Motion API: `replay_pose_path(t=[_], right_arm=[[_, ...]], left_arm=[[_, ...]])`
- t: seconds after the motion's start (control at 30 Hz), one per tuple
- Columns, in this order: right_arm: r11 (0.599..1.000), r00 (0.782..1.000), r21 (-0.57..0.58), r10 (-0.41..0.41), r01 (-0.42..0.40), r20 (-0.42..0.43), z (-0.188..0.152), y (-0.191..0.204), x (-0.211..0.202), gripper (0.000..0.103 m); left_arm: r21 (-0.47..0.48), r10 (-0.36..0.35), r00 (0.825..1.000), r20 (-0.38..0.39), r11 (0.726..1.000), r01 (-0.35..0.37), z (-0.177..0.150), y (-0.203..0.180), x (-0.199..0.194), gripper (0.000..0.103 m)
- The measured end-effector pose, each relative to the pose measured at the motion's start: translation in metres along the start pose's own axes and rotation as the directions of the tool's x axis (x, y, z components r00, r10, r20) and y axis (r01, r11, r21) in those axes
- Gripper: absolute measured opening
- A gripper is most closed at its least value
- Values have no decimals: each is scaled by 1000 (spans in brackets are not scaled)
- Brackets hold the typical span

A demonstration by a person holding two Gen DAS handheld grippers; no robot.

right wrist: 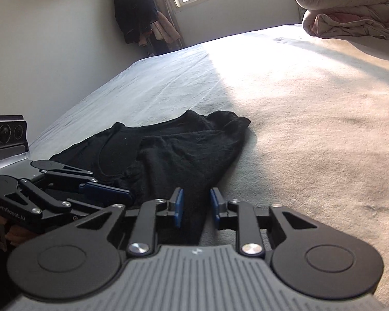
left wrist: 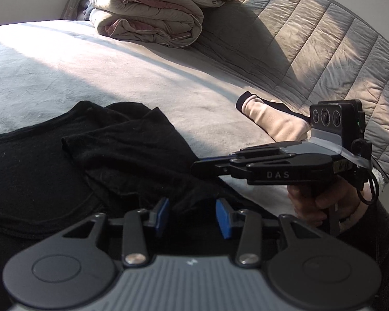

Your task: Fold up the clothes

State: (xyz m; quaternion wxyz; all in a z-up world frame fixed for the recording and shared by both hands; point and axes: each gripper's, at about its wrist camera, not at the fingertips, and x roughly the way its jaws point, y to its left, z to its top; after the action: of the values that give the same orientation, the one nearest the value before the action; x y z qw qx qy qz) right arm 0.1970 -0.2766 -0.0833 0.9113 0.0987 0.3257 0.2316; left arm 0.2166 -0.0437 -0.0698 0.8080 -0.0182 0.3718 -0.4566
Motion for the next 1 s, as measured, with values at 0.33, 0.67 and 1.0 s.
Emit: replay_pose_path(t=[0.33,0.67,1.0], right_arm=[[999,999,-22,-34,35,4,-3,-3,-30,15],[990,997,-129,67,-63,27,-3,18,-40,15],[988,1000,-151,12,-16,-29,-8,27,-31,15]], left_arm=[[39,-45,998,41,998,43,1,-9,-13,44],[-84,7,998,59,996,-2,3,14,-12,50],[-67,62,998,-4,996,-62,5,3,-7,53]])
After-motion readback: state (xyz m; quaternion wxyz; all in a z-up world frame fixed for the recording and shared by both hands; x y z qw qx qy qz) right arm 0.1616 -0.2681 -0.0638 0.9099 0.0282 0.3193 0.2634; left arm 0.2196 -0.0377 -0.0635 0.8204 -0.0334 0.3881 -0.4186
